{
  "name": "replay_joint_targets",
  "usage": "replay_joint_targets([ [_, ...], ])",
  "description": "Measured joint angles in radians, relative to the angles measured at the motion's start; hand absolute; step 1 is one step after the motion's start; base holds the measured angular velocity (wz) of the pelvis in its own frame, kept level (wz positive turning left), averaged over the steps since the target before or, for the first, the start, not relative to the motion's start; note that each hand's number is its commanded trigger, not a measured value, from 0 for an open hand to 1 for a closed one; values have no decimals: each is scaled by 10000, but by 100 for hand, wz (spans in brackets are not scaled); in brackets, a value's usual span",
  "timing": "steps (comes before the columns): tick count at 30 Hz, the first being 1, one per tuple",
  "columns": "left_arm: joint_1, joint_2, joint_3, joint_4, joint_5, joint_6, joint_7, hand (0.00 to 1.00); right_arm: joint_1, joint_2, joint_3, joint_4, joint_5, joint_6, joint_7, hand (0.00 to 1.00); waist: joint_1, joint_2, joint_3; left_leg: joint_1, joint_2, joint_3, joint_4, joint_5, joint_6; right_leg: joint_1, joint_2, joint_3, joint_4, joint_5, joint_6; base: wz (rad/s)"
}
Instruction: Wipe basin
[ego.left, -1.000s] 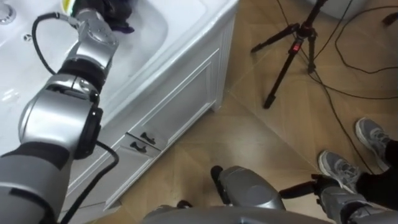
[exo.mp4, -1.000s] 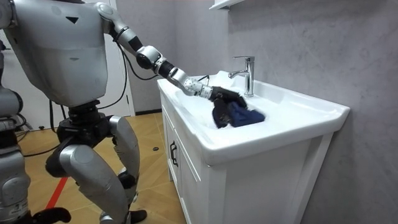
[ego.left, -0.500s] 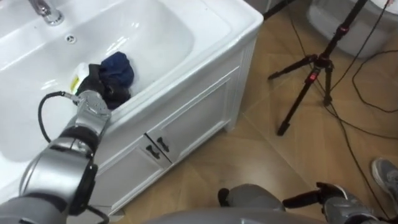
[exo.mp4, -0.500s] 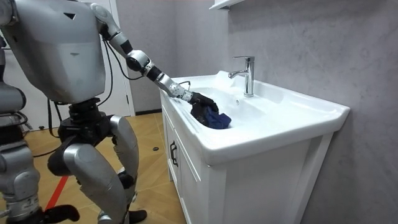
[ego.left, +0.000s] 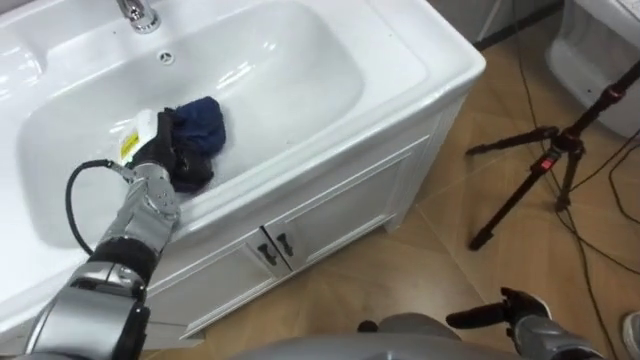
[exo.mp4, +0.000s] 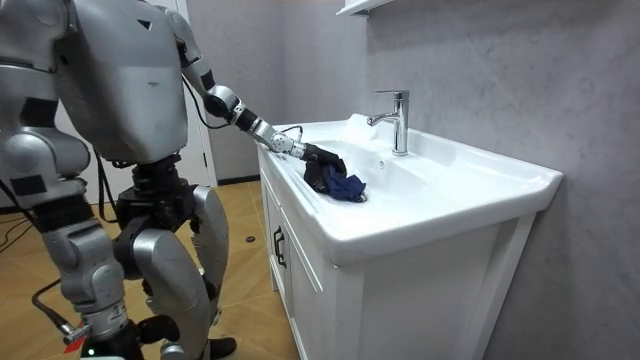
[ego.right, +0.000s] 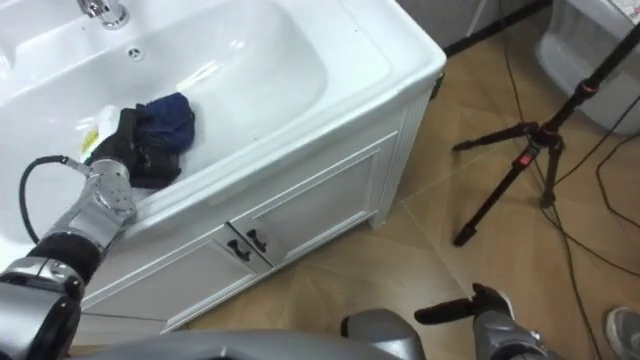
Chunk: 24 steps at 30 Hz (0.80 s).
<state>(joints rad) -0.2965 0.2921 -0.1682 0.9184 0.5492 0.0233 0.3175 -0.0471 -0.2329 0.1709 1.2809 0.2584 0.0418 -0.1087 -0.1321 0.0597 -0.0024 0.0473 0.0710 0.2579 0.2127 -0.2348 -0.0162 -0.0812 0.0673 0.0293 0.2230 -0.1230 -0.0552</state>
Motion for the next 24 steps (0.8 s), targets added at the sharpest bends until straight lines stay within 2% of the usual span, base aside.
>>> replay_joint_targets([
  [2, 222, 34, 0, -370, 484, -8, 0, 100, 66, -5, -91, -8, 10, -11, 1, 0, 11, 39, 22, 18, 1, -58, -87, 1, -2, 67, -3, -79, -46, 0, 1, 15],
  [3, 434, 145, -2, -672, 931, -15, -11, 100, 98, -11, -212, -21, -1, -14, 2, 0, 23, 79, 39, 18, 0, -124, -90, 1, -2, 91, -5, -88, -74, -2, 2, 6],
  [6, 948, 598, -2, -1427, 1786, 48, -101, 100, 164, -65, -565, -135, -403, -124, 4, 0, 11, 227, 102, 0, 9, -137, -121, 2, -4, 117, 7, -100, -190, 0, -1, 0],
  [7, 1063, 700, -2, -1631, 2003, 81, -145, 100, 200, -77, -623, -152, -463, -171, 5, 0, 24, 248, 100, -4, 10, -137, -136, 4, -7, 110, 12, -99, -202, 0, -2, 3],
  [9, 1522, 1172, 0, -2357, 2896, 181, -177, 100, 384, -107, -855, -306, -712, -211, 10, 0, 59, 315, 90, 16, 18, -222, -174, 14, -24, 165, 30, -133, -241, -17, -27, 5],
  [13, 1857, 1603, 1, -3020, 3183, 289, -170, 100, 562, -349, -1030, -451, -742, -282, 46, 0, 114, 494, 105, 120, 7, -414, -227, 14, -24, 404, 7, -324, -448, -16, -30, 13],
  [16, 1986, 1776, 143, -3470, 3549, 325, -171, 100, 703, -492, -1330, -547, -1004, -305, 140, 0, 337, 557, 104, 209, 12, -432, -254, 14, -24, 528, 7, -365, -559, -14, -33, 2],
  [18, 2408, 2072, 323, -4158, 3973, 360, -171, 100, 930, -542, -1562, -875, -1119, -310, 193, 0, 494, 589, 101, 293, 17, -442, -265, 14, -25, 627, -48, -398, -611, -21, -43, 4],
  [22, 2587, 2122, 488, -4584, 4467, 603, -177, 100, 1185, -627, -1564, -1121, -1159, -268, 353, 0, 560, 627, 72, 335, 8, -479, -268, 17, -29, 726, -98, -609, -720, -24, -41, 15],
  [24, 2767, 2286, 493, -4589, 4507, 637, -190, 100, 1250, -648, -1564, -1245, -1478, -274, 394, 0, 578, 645, 49, 363, 5, -483, -269, 17, -30, 785, -104, -624, -717, -24, -41, 0],
])
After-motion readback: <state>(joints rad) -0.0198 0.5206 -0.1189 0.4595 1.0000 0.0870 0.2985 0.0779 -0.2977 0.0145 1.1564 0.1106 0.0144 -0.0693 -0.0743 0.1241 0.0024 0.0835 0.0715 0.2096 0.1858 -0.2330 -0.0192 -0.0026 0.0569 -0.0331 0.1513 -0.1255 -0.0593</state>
